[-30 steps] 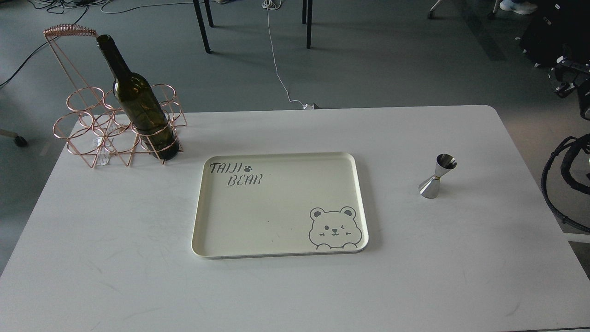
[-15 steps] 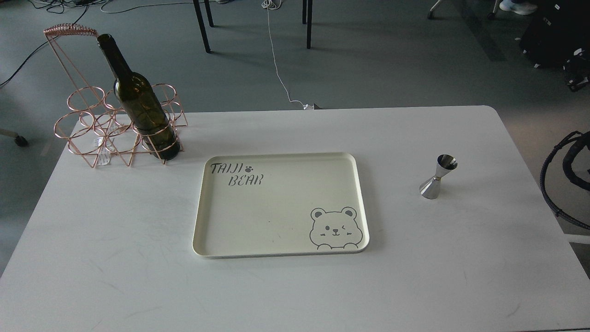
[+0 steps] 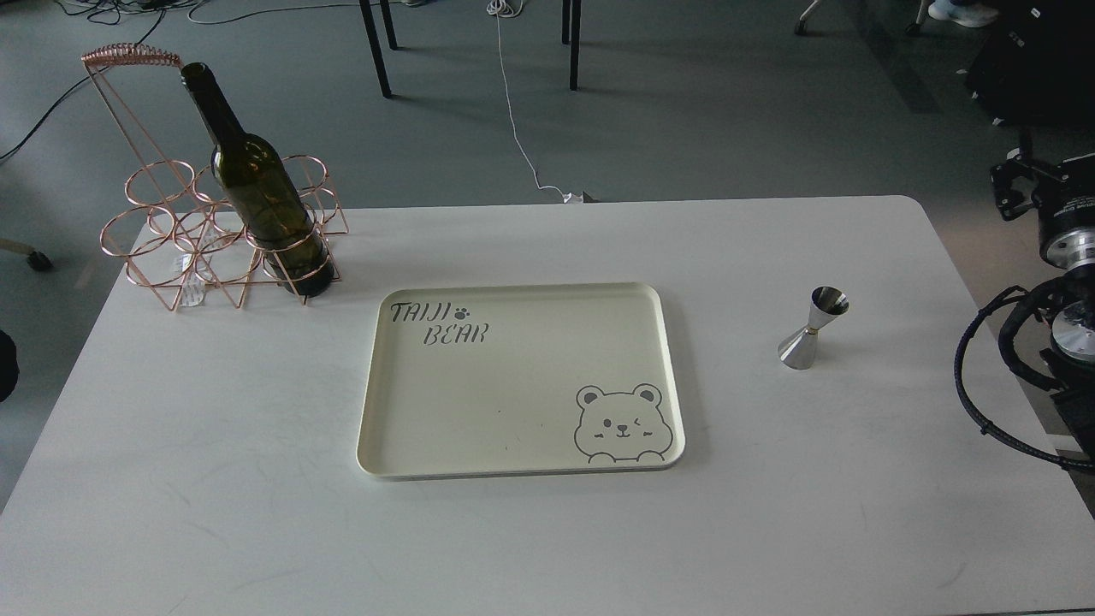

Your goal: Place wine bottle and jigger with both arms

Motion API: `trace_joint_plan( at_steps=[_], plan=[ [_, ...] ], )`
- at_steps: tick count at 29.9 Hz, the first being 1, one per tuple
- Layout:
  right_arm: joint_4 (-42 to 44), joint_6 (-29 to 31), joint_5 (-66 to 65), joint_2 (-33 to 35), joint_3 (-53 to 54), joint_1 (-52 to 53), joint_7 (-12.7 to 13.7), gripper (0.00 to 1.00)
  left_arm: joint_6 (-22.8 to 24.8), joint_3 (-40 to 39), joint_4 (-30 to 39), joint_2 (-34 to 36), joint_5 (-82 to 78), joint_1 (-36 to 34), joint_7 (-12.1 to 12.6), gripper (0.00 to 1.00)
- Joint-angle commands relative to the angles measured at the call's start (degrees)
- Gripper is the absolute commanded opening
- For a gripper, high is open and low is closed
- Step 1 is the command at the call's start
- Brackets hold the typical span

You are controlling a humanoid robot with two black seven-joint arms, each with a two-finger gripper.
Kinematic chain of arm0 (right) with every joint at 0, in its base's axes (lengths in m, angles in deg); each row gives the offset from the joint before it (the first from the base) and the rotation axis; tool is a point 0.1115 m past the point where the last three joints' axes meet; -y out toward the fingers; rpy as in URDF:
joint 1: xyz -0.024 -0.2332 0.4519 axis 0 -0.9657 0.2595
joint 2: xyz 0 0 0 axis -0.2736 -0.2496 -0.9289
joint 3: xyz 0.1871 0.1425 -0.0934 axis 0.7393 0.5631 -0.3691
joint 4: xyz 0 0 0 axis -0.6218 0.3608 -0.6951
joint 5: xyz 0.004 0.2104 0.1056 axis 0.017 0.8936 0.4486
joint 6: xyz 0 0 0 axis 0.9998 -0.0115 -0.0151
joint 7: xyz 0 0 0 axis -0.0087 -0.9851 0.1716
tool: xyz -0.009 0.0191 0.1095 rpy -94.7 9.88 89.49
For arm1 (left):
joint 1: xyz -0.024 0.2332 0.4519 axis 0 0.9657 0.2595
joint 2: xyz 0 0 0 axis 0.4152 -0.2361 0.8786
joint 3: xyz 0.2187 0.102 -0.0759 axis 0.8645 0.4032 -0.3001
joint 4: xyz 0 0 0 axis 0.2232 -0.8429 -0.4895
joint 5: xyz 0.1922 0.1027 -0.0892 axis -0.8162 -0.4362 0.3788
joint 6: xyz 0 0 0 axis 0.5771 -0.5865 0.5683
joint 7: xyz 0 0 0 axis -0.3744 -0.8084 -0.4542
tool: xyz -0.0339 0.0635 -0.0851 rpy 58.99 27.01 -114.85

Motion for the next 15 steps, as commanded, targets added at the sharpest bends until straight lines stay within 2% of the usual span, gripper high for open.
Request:
trace_joint_plan(
  at_steps=[1,15],
  plan=[
    [0.11,0.0,0.05,-0.73,0.32,-1.78,0.1,0.99,1.12,-2.62,-0.01,-1.05,0.12,2.55,0.01,0.98],
    [-0.06,0.0,-0.65,-0.12,-1.0,-1.69,1.15,0.99,1.12,-4.12,0.08,-2.63,-0.05,5.11,-0.16,0.99]
  ],
)
